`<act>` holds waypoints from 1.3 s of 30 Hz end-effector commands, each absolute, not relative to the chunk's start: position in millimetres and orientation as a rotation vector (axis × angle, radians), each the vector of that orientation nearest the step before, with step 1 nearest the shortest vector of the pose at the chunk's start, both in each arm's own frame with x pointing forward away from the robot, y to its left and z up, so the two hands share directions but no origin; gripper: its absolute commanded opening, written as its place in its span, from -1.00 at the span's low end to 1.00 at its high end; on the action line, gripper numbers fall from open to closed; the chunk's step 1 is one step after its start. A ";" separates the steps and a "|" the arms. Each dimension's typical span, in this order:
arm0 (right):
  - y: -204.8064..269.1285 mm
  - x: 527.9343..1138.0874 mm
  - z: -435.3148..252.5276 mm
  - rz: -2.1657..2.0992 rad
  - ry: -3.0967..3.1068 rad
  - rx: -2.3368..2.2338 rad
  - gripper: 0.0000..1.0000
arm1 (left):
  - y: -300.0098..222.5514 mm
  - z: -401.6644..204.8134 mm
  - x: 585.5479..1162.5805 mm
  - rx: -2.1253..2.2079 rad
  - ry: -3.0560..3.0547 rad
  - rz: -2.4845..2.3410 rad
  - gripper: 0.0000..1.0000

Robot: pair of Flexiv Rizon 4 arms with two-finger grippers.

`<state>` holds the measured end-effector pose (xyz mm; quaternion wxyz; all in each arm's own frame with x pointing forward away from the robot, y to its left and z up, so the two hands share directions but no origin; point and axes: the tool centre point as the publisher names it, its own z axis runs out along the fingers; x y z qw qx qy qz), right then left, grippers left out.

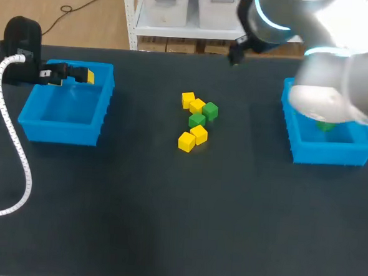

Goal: Put the green cubes in the right bin and the yellow cubes in the left bin.

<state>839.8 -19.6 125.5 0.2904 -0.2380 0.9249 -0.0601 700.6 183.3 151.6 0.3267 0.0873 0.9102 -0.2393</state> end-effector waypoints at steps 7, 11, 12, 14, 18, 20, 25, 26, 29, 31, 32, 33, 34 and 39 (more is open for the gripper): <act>41.7 844.0 112.4 -0.201 2.604 -0.789 1.00 | 184.4 150.2 700.0 0.231 2.377 -0.634 1.00; 47.7 833.4 109.2 -0.202 2.625 -0.814 1.00 | 184.4 150.2 700.0 0.231 2.377 -0.634 1.00; 46.9 831.6 108.9 -0.204 2.632 -0.804 1.00 | 184.4 150.2 700.0 0.231 2.377 -0.634 1.00; 44.7 826.0 107.2 -0.194 2.649 -0.803 1.00 | 184.4 150.2 700.0 0.231 2.377 -0.634 1.00; 38.2 812.0 99.8 -0.183 2.679 -0.856 1.00 | 184.4 150.2 700.0 0.231 2.377 -0.634 1.00; 33.4 808.2 93.9 -0.187 2.692 -0.880 1.00 | 184.4 150.2 700.0 0.231 2.377 -0.634 1.00; 29.0 807.0 70.6 -0.195 2.739 -0.937 1.00 | 184.4 150.2 700.0 0.231 2.377 -0.634 1.00; 29.4 806.6 66.6 -0.190 2.752 -0.948 1.00 | 184.4 150.2 700.0 0.231 2.377 -0.634 1.00; 32.0 805.9 55.1 -0.177 2.768 -0.964 1.00 | 184.4 150.2 700.0 0.231 2.377 -0.634 1.00; 34.2 805.4 47.2 -0.163 2.784 -0.973 1.00 | 184.4 150.2 700.0 0.231 2.377 -0.634 1.00; 35.2 805.2 44.0 -0.157 2.789 -0.976 1.00 | 184.4 150.2 700.0 0.231 2.377 -0.634 1.00; 36.6 804.9 41.0 -0.156 2.791 -0.982 1.00 | 184.4 150.2 700.0 0.231 2.377 -0.634 1.00; 37.5 804.8 38.8 -0.155 2.794 -0.986 1.00 | 184.4 150.2 700.0 0.231 2.377 -0.634 1.00; 39.0 805.9 34.6 -0.152 2.800 -0.988 1.00 | 184.4 150.2 700.0 0.231 2.377 -0.634 1.00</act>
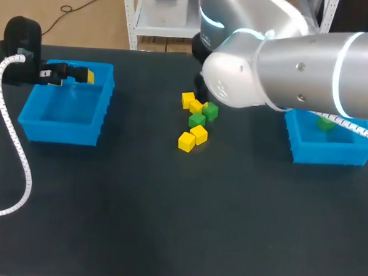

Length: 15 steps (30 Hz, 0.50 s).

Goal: Put the green cubes in the right bin and the yellow cubes in the left bin.

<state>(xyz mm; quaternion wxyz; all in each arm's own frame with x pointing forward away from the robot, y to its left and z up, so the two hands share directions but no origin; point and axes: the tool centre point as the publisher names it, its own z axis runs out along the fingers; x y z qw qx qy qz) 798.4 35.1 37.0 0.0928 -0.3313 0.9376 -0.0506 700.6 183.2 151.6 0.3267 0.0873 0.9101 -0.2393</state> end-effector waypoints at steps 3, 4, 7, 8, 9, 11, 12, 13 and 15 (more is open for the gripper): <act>38.3 806.1 32.4 -0.149 2.804 -0.985 1.00 | 184.4 150.2 700.0 0.231 2.377 -0.634 1.00; 37.7 806.0 31.2 -0.145 2.808 -0.983 1.00 | 184.4 150.2 700.0 0.231 2.377 -0.634 1.00; 36.2 805.8 26.7 -0.140 2.818 -0.978 1.00 | 184.4 150.2 700.0 0.231 2.377 -0.634 1.00; 35.8 805.8 25.1 -0.139 2.820 -0.977 1.00 | 184.4 150.2 700.0 0.231 2.377 -0.634 1.00; 35.5 805.7 23.8 -0.138 2.822 -0.976 1.00 | 184.4 150.2 700.0 0.231 2.377 -0.634 1.00; 35.0 806.0 21.4 -0.134 2.826 -0.973 1.00 | 184.4 150.2 700.0 0.231 2.377 -0.634 1.00; 35.0 805.9 20.6 -0.131 2.829 -0.972 1.00 | 184.4 150.2 700.0 0.231 2.377 -0.634 1.00; 35.2 805.9 19.7 -0.129 2.830 -0.972 1.00 | 184.4 150.2 700.0 0.231 2.377 -0.634 1.00; 35.9 805.6 18.6 -0.125 2.832 -0.974 1.00 | 184.4 150.2 700.0 0.231 2.377 -0.634 1.00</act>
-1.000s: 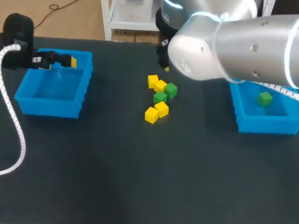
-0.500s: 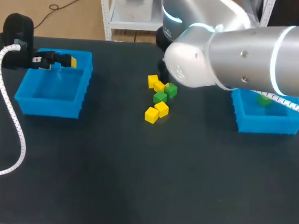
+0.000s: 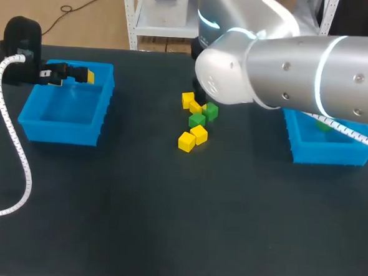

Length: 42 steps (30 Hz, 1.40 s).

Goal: Put the green cubes in the right bin and the yellow cubes in the left bin.

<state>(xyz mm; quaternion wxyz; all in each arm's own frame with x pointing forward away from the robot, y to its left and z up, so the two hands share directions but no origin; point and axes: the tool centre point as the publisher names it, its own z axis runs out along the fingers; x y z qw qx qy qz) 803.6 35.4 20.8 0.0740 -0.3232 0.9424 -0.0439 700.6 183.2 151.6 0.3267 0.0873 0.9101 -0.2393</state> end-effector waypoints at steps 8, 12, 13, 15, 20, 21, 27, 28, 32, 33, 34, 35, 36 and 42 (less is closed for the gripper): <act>39.4 801.4 14.2 -0.106 2.839 -0.989 1.00 | 184.4 150.2 700.0 0.231 2.377 -0.634 1.00; 39.7 800.6 9.4 -0.105 2.846 -0.994 1.00 | 184.4 150.2 700.0 0.231 2.377 -0.634 1.00; 39.6 800.8 8.9 -0.105 2.847 -0.995 1.00 | 184.4 150.2 700.0 0.231 2.377 -0.634 1.00; 39.4 801.3 7.9 -0.106 2.848 -0.996 1.00 | 184.4 150.2 700.0 0.231 2.377 -0.634 1.00; 38.3 803.3 3.2 -0.116 2.854 -0.996 1.00 | 184.4 150.2 700.0 0.231 2.377 -0.634 1.00; 38.0 803.6 2.0 -0.118 2.855 -0.996 1.00 | 184.4 150.2 700.0 0.231 2.377 -0.634 1.00; 34.9 805.7 -6.0 -0.127 2.872 -0.990 1.00 | 184.4 150.2 700.0 0.231 2.377 -0.634 1.00; 34.8 806.1 -7.2 -0.128 2.874 -0.991 1.00 | 184.4 150.2 700.0 0.231 2.377 -0.634 1.00; 35.7 807.4 -11.3 -0.131 2.880 -0.997 1.00 | 184.4 150.2 700.0 0.231 2.377 -0.634 1.00; 36.2 807.6 -11.9 -0.131 2.880 -1.000 1.00 | 184.4 150.2 700.0 0.231 2.377 -0.634 1.00; 36.6 807.8 -12.4 -0.131 2.880 -1.002 1.00 | 184.4 150.2 700.0 0.231 2.377 -0.634 1.00; 37.1 808.0 -12.8 -0.130 2.880 -1.006 1.00 | 184.4 150.2 700.0 0.231 2.377 -0.634 1.00; 37.5 808.1 -13.0 -0.129 2.880 -1.009 1.00 | 184.4 150.2 700.0 0.231 2.377 -0.634 1.00; 38.3 808.1 -14.0 -0.128 2.873 -1.017 -1.00 | 184.4 150.2 700.0 0.231 2.377 -0.634 1.00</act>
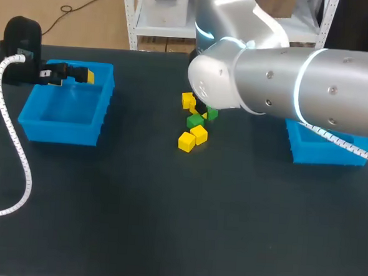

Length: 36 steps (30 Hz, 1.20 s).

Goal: Put the green cubes in the right bin and the yellow cubes in the left bin.

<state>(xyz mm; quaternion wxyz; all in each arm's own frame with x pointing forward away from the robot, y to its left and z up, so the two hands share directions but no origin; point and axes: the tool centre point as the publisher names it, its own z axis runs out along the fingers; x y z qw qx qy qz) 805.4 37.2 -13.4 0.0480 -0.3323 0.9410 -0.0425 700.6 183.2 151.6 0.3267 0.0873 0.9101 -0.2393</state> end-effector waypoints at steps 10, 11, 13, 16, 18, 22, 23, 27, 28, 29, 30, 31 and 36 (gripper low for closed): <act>38.7 809.4 -11.8 -0.121 2.869 -1.013 -1.00 | 184.4 150.2 700.0 0.231 2.377 -0.634 1.00; 38.9 809.9 -10.1 -0.119 2.867 -1.012 -1.00 | 184.4 150.2 700.0 0.231 2.377 -0.634 1.00; 38.9 811.4 -3.5 -0.115 2.852 -1.007 -1.00 | 184.4 150.2 700.0 0.231 2.377 -0.634 1.00; 35.6 818.1 19.3 -0.126 2.798 -0.974 -1.00 | 184.4 150.2 700.0 0.231 2.377 -0.634 1.00; 28.6 824.9 42.3 -0.150 2.744 -0.926 -1.00 | 184.4 150.2 700.0 0.231 2.377 -0.634 1.00; -2.9 837.5 90.5 -0.215 2.656 -0.769 -1.00 | 184.4 150.2 700.0 0.231 2.377 -0.634 1.00; -13.8 838.9 100.6 -0.237 2.641 -0.726 -1.00 | 184.4 150.2 700.0 0.231 2.377 -0.634 1.00; -66.5 833.3 129.5 -0.321 2.623 -0.539 -1.00 | 184.4 150.2 700.0 0.231 2.377 -0.634 1.00; -80.2 829.6 133.2 -0.335 2.628 -0.493 -1.00 | 184.4 150.2 700.0 0.231 2.377 -0.634 1.00; -94.1 825.1 135.5 -0.347 2.637 -0.448 -1.00 | 184.4 150.2 700.0 0.231 2.377 -0.634 1.00; -106.2 819.9 136.4 -0.363 2.646 -0.407 -1.00 | 184.4 150.2 700.0 0.231 2.377 -0.634 1.00; -118.6 814.9 135.6 -0.366 2.661 -0.365 -1.00 | 184.4 150.2 700.0 0.231 2.377 -0.634 1.00; -155.5 790.2 115.4 -0.383 2.753 -0.264 -1.00 | 184.4 150.2 700.0 0.231 2.377 -0.634 1.00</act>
